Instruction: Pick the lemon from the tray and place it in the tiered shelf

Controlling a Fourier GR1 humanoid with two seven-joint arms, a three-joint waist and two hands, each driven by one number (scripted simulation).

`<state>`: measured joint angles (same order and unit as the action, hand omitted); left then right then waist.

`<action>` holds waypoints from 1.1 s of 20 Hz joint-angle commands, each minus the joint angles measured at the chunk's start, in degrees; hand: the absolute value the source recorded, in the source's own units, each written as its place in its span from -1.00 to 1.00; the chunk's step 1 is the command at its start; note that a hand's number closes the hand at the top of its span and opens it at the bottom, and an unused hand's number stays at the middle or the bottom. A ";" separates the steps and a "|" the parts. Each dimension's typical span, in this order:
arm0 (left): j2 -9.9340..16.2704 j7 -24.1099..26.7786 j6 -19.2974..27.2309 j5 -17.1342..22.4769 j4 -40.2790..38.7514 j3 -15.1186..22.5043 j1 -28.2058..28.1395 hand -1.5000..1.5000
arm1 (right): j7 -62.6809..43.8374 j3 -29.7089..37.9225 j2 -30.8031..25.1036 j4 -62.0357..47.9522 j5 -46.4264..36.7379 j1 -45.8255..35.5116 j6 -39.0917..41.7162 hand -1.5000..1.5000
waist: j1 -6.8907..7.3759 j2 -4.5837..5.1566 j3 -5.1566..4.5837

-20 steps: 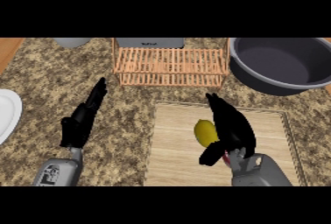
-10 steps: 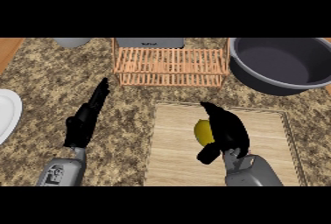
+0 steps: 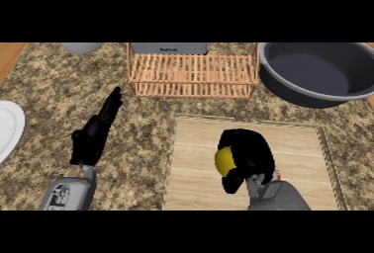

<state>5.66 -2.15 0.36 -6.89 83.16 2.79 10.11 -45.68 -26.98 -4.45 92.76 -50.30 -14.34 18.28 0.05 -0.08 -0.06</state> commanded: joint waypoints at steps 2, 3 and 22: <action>0.39 -0.43 -1.40 0.62 -1.50 -0.36 3.12 0.00 | -16.26 -15.05 4.28 -7.21 1.41 -7.06 -13.10 1.00 | 2.11 0.36 0.05; -0.04 -0.35 -1.62 0.26 -0.39 0.84 2.21 0.00 | -18.67 -18.31 4.31 -7.22 1.78 -7.28 -15.73 1.00 | 3.45 0.34 0.05; -0.91 0.35 -1.94 -0.81 -3.02 2.34 2.91 0.00 | -30.29 -23.07 4.42 -4.24 0.23 -29.13 -44.86 1.00 | 5.97 -0.59 -0.11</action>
<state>3.95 -2.12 -0.98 -8.04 80.02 5.55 13.98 -64.62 -49.84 -0.71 87.92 -47.43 -39.08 -16.86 5.82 -0.30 -0.10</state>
